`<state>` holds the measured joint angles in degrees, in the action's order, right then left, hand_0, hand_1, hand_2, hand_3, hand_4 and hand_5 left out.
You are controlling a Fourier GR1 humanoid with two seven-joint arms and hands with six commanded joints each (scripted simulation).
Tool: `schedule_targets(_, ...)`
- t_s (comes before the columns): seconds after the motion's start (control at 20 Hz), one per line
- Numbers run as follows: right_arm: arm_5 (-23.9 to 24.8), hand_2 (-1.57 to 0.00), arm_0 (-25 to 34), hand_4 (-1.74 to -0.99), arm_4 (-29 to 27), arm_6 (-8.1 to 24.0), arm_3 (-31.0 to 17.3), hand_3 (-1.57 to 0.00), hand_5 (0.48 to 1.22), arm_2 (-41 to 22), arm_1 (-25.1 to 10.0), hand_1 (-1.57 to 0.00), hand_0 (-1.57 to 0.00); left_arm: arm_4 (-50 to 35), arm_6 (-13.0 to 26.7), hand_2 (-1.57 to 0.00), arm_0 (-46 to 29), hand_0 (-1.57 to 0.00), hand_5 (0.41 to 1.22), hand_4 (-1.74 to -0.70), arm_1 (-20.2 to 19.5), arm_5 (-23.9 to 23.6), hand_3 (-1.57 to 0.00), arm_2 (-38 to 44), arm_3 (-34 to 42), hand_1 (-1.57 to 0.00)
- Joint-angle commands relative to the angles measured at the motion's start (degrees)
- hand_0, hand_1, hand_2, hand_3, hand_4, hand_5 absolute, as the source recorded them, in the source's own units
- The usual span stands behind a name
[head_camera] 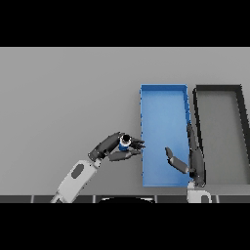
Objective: Pick up the blue pipe and place it into the blue bin.
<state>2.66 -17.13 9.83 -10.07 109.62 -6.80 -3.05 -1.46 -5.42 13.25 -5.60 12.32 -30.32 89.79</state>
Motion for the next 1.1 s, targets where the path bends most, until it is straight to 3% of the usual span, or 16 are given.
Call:
schedule_targets(0.0, -1.9, -0.03, 0.0, -1.175, -1.7, -0.5, 2.4, 0.00, 0.592, 0.0, -1.3, -0.01, 0.00, 0.2, 0.4, -1.57, -0.1, -1.57, 1.221, -1.47, 0.2, 0.2, -1.57, -0.2, 0.1, -1.57)
schedule_targets(0.05, -3.2, -0.02, 0.4, -1.169, -2.5, 0.0, 4.2, 0.00, 0.597, -0.7, -1.9, -0.01, 0.00, 0.4, 0.8, -1.57, -0.4, -1.57, 1.221, -1.47, 0.7, 0.4, -1.57, -0.5, 0.6, -1.57)
schedule_targets(0.2, -8.6, -0.01, 2.0, -1.171, -5.1, 6.9, 10.6, 0.00, 0.579, -2.3, -6.6, 0.00, 0.00, 0.8, 1.3, -1.57, 0.1, -1.57, 1.221, -1.47, 0.8, 0.9, -1.57, 0.6, 0.5, -1.57)
schedule_targets(0.3, -11.3, -0.01, 5.3, -1.185, -5.4, 15.6, 11.4, 0.00, 0.554, -3.8, -8.9, 0.00, 0.00, 1.0, 1.6, -1.57, 0.2, -1.57, 1.221, -1.47, 0.9, 1.3, -1.57, 1.1, 0.7, -1.57)
schedule_targets(0.35, -12.4, 0.00, 6.0, -1.194, -5.0, 17.5, 11.7, 0.00, 0.543, -4.5, -9.9, 0.00, 0.00, 1.6, 1.4, -1.57, -0.5, -1.57, 1.221, -1.47, 0.9, 1.6, -1.57, 0.7, 0.8, -1.57)
schedule_targets(0.45, -14.9, 0.00, 9.2, -1.219, -5.5, 18.7, 12.1, 0.00, 0.537, -5.4, -12.0, 0.00, 0.00, 2.2, 1.5, -1.57, 0.1, -1.57, 1.221, -1.47, 1.6, 1.6, -1.57, 1.1, 0.3, -1.57)
schedule_targets(0.65, -18.3, 0.00, 14.8, -1.249, -6.0, 23.3, 12.3, 0.00, 0.524, -8.9, -12.0, 0.00, 0.00, 3.3, 1.0, -1.57, -0.9, -1.57, 1.221, -1.47, 1.4, 2.5, -1.57, 1.1, 1.0, -1.57)
schedule_targets(0.8, -19.7, 0.00, 18.8, -1.232, -8.4, 28.9, 12.0, 0.00, 0.525, -11.7, -9.6, 0.00, 0.00, 3.6, 2.0, -1.57, -0.7, -1.57, 1.221, -1.47, 2.3, 2.9, -1.57, 1.4, 1.0, -1.57)
schedule_targets(1.05, -22.2, 0.00, 27.8, -1.201, -10.2, 31.3, 9.5, 0.00, 0.514, -14.2, -8.2, 0.00, 0.00, 3.9, 1.8, -1.57, -1.0, -1.57, 1.221, -1.47, 2.6, 4.8, -1.57, 2.2, 0.9, -1.57)
